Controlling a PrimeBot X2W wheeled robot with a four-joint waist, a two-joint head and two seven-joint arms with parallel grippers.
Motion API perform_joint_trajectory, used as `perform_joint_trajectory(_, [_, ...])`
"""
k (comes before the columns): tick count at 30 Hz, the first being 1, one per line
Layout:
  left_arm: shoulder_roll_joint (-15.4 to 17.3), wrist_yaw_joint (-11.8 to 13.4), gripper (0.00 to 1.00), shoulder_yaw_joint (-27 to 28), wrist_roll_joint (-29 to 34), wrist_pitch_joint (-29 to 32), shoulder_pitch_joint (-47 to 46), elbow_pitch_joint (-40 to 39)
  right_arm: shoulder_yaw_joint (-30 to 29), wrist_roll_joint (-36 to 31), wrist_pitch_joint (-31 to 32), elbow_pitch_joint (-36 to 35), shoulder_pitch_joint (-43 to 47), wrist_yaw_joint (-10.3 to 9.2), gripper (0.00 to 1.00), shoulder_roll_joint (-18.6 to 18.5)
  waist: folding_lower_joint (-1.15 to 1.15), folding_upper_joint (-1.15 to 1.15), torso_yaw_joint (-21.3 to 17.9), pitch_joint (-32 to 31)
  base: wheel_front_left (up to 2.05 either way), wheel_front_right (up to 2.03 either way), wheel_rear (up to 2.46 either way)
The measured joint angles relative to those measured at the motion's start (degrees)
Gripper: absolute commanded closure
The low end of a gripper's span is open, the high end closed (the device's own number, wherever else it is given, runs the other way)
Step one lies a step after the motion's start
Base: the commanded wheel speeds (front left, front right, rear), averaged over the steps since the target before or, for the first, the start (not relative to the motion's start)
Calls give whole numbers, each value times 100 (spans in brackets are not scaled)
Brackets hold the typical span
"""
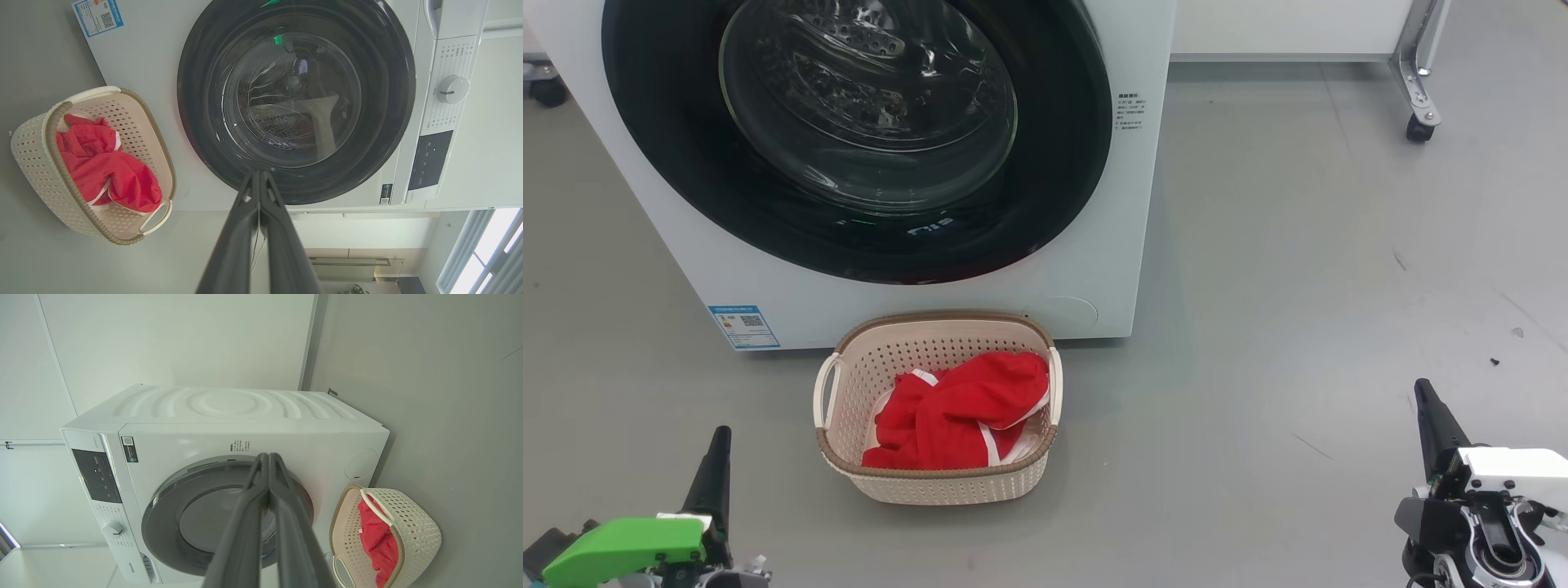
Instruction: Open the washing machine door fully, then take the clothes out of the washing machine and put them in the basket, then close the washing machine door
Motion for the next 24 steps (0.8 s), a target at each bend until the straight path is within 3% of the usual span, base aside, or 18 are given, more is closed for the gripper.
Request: perform_joint_trajectory(24, [-3, -1, 100, 15, 1, 26, -5, 60, -15, 0, 25, 25, -2, 5, 100, 5, 0, 0, 0, -1, 0, 0, 0])
